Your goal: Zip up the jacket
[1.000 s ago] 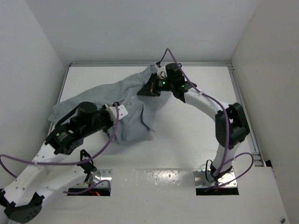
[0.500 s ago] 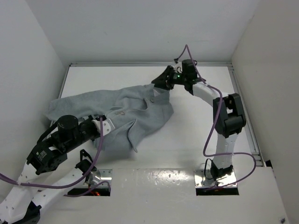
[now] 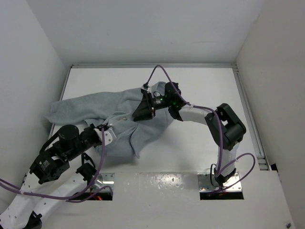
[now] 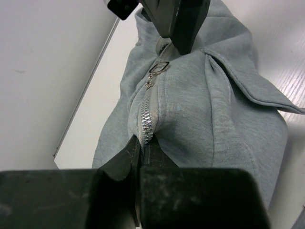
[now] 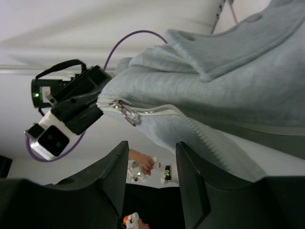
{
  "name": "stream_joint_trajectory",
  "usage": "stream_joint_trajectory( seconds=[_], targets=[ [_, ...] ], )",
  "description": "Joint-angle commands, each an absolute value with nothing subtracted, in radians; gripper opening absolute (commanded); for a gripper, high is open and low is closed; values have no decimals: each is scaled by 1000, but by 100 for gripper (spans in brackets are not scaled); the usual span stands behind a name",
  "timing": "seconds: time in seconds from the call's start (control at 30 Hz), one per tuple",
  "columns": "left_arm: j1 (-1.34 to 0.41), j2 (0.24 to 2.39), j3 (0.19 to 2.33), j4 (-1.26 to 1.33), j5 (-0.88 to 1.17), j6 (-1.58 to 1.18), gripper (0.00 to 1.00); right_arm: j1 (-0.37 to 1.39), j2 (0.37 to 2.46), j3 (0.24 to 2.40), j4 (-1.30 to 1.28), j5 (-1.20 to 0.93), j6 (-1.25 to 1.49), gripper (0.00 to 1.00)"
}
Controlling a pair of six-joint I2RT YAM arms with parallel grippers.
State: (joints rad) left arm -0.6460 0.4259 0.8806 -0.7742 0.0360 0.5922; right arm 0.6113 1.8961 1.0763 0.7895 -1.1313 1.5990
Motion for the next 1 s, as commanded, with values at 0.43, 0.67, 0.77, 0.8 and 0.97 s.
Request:
stream_joint_trajectory(
  seconds=[0.43, 0.67, 0.77, 0.8, 0.97],
  targets=[
    [-644, 393, 885, -658, 58, 629, 0, 687, 1910, 1184, 969, -1137, 1701, 45],
    [-644, 393, 885, -658, 67, 629, 0, 707, 1925, 1180, 962, -1143, 1687, 45],
    [-644, 393, 885, -658, 67, 629, 0, 707, 1925, 1180, 945, -1140, 1674, 45],
    [-644, 393, 885, -658, 77, 629, 0, 709, 1924, 1178, 940, -1138, 1674, 45],
    [-644, 393, 885, -658, 87, 629, 0, 709, 1944, 1195, 922, -1121, 1661, 53]
  ],
)
